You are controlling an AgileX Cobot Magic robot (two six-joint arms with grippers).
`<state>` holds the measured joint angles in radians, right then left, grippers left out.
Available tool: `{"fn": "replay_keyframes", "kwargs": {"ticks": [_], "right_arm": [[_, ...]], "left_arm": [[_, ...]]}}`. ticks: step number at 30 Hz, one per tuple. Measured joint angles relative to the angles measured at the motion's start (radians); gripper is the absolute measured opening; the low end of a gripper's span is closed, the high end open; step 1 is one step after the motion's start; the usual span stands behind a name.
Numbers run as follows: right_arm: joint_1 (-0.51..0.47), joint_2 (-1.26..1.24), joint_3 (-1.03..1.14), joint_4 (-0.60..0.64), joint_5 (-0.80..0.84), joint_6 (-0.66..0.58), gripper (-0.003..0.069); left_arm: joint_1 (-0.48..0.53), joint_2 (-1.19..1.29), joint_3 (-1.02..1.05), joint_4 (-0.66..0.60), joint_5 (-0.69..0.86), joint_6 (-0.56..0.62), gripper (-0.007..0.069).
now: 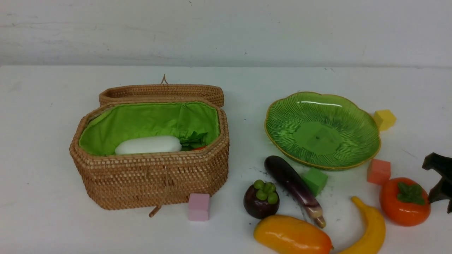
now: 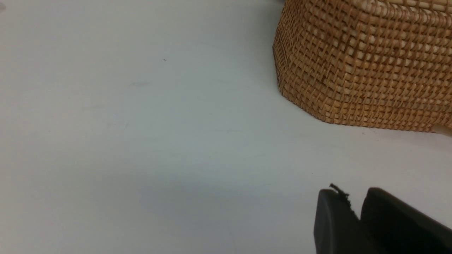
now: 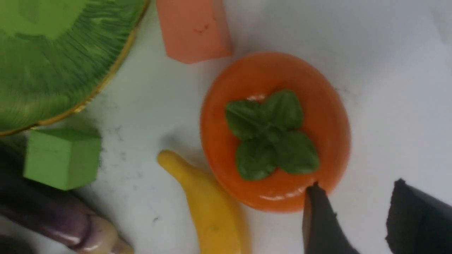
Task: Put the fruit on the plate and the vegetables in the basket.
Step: Grab a tomato with your right arm and place it on the plate on the right.
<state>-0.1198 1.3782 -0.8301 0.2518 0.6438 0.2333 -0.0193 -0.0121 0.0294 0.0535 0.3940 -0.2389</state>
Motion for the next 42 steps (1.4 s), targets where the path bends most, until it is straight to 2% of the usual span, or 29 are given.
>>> {"fn": "replay_keyframes", "kwargs": {"ticks": [4, 6, 7, 10, 11, 14, 19, 24, 29, 36, 41, 42], "right_arm": [[-0.06, 0.044, -0.007, 0.218, 0.001, -0.281, 0.0412], [-0.073, 0.056, -0.007, 0.257, 0.001, -0.333, 0.0442], [-0.091, 0.078, -0.008, 0.302, 0.001, -0.399, 0.0496], [-0.114, 0.108, -0.008, 0.333, -0.007, -0.458, 0.0563], [-0.13, 0.129, -0.008, 0.344, -0.017, -0.476, 0.061], [-0.143, 0.172, -0.01, 0.364, -0.036, -0.492, 0.0643], [-0.143, 0.245, -0.012, 0.423, -0.052, -0.548, 0.0621], [-0.143, 0.317, -0.035, 0.572, -0.025, -0.641, 0.051], [-0.143, 0.325, -0.072, 0.569, 0.034, -0.709, 0.0507], [-0.143, 0.262, -0.188, 0.552, 0.216, -0.72, 0.0505], [-0.141, 0.15, -0.339, 0.647, 0.219, -0.728, 0.0503], [-0.128, 0.138, -0.387, 0.72, 0.191, -0.75, 0.0503]], "left_arm": [[0.0, 0.0, 0.001, 0.0, 0.0, 0.0, 0.012], [0.0, 0.0, 0.001, 0.0, 0.0, 0.0, 0.0121], [0.0, 0.0, 0.001, 0.0, 0.0, 0.0, 0.0124], [0.0, 0.0, 0.001, 0.0, 0.0, 0.0, 0.0125], [0.0, 0.0, 0.001, 0.0, 0.0, 0.0, 0.0127], [0.0, 0.0, 0.001, 0.0, 0.0, 0.0, 0.013], [0.0, 0.0, 0.001, 0.0, 0.0, 0.0, 0.0132], [0.0, 0.0, 0.001, 0.001, 0.0, 0.0, 0.0134], [0.0, 0.0, 0.001, 0.001, 0.0, 0.0, 0.0138], [0.0, 0.0, 0.001, 0.001, 0.0, 0.0, 0.0147], [0.0, 0.0, 0.001, 0.001, 0.0, 0.0, 0.0151], [0.0, 0.0, 0.001, 0.001, 0.0, 0.0, 0.0152]]}}
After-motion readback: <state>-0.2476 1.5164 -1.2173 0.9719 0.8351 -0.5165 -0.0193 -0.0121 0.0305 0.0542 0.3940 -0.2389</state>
